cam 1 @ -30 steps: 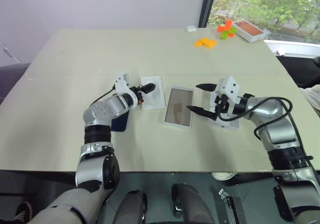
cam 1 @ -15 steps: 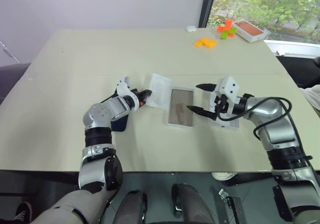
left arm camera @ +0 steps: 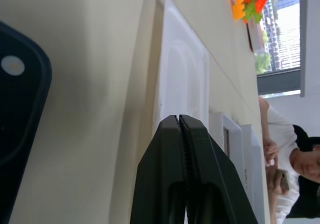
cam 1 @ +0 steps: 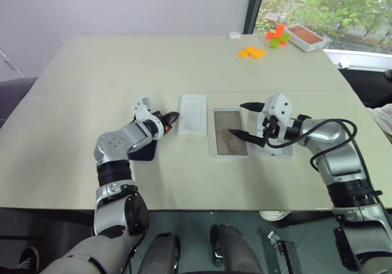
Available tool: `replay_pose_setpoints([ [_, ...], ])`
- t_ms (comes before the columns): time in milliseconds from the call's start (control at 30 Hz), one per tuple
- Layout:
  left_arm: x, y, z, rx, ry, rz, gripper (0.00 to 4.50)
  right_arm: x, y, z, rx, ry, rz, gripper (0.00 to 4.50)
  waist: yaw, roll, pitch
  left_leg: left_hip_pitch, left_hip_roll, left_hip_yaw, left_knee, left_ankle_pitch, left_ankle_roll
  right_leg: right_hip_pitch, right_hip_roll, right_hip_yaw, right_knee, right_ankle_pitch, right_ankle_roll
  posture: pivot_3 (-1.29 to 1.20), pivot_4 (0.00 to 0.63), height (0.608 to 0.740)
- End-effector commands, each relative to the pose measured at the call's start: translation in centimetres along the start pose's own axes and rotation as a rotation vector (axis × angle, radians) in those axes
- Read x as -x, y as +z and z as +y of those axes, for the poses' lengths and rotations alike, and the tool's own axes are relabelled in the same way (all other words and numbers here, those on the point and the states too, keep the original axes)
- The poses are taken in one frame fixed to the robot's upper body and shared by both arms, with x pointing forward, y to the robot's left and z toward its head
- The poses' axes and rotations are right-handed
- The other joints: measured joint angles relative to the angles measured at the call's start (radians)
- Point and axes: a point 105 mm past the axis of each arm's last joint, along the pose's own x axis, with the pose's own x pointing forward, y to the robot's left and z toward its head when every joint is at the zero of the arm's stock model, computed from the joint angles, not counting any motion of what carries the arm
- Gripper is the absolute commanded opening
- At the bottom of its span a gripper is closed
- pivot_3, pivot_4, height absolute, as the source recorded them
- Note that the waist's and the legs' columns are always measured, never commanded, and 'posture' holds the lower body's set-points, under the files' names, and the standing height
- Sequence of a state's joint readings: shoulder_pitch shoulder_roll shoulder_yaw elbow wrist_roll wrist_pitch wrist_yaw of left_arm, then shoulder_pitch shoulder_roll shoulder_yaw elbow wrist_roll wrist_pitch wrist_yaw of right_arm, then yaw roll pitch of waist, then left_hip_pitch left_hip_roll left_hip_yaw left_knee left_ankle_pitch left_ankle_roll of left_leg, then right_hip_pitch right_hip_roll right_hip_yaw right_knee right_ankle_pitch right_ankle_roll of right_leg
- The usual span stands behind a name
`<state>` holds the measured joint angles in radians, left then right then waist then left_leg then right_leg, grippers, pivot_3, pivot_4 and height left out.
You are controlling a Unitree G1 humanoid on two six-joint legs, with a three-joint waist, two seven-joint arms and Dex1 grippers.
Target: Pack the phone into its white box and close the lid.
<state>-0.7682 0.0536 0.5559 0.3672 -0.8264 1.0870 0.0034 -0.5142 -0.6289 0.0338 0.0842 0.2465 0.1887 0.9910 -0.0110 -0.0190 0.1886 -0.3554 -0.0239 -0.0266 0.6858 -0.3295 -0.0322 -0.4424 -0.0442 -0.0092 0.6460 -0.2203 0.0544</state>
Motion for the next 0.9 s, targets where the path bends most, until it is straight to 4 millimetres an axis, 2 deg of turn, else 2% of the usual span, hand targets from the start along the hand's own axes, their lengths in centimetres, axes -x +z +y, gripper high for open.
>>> replay_pose_setpoints([
  [33, 0.2, -0.1, -0.6, -0.050, -0.016, 0.005, 0.11, 0.0, 1.2, -0.3, 0.042, -0.005, -0.035, 4.50, 0.000, 0.000, 0.000, 0.000, 0.000, 0.000, 0.000, 0.000, 0.000, 0.000, 0.000, 0.000, 0.000, 0.000, 0.000, 0.00, 0.150, 0.740],
  [233, 0.9, 0.7, -1.1, -0.118, -0.030, -0.019, 0.11, 0.0, 1.1, -0.2, 0.037, -0.006, -0.035, 4.50, -0.001, 0.000, 0.000, 0.000, 0.000, 0.000, 0.000, 0.000, 0.000, 0.000, 0.000, 0.000, 0.000, 0.000, 0.000, 0.00, 0.150, 0.740],
  [267, 1.0, 1.0, -1.3, -0.131, -0.027, -0.027, 0.33, 0.0, 1.1, -0.2, 0.037, -0.006, -0.034, 4.50, -0.001, 0.000, 0.000, 0.000, 0.000, 0.000, 0.000, 0.000, 0.000, 0.000, 0.000, 0.000, 0.000, 0.000, 0.000, 0.00, 0.150, 0.740],
  [333, 1.4, 1.7, -1.7, -0.156, -0.020, -0.063, 0.92, 0.0, 0.9, -0.1, 0.036, -0.006, -0.030, 4.50, 0.000, 0.000, 0.000, 0.000, 0.000, 0.000, 0.000, 0.000, 0.000, 0.000, 0.000, 0.000, 0.000, 0.000, 0.000, 0.00, 0.150, 0.740],
  [500, 2.4, 2.3, -1.7, -0.203, -0.001, -0.073, 3.36, 0.0, 0.9, 0.0, 0.032, -0.004, -0.030, 4.50, 0.000, 0.000, 0.000, 0.000, 0.000, 0.000, 0.000, 0.000, 0.000, 0.000, 0.000, 0.000, 0.000, 0.000, 0.000, 0.00, 0.150, 0.740],
  [700, 1.0, 0.3, -0.3, -0.199, 0.053, 0.013, 3.36, -0.4, 1.1, -0.1, 0.036, 0.001, -0.036, 4.50, 0.001, 0.000, 0.000, 0.000, 0.000, 0.000, 0.000, 0.000, 0.000, 0.000, 0.000, 0.000, 0.000, 0.000, 0.000, 0.00, 0.150, 0.740],
  [900, -0.4, -0.8, -0.9, -0.226, 0.032, 0.065, 3.36, -0.5, 1.2, 0.0, 0.045, 0.006, -0.036, 4.50, 0.003, 0.000, 0.000, 0.000, -0.001, 0.000, 0.000, 0.000, 0.000, 0.000, 0.000, 0.000, 0.000, 0.000, 0.000, 0.00, 0.150, 0.740],
])
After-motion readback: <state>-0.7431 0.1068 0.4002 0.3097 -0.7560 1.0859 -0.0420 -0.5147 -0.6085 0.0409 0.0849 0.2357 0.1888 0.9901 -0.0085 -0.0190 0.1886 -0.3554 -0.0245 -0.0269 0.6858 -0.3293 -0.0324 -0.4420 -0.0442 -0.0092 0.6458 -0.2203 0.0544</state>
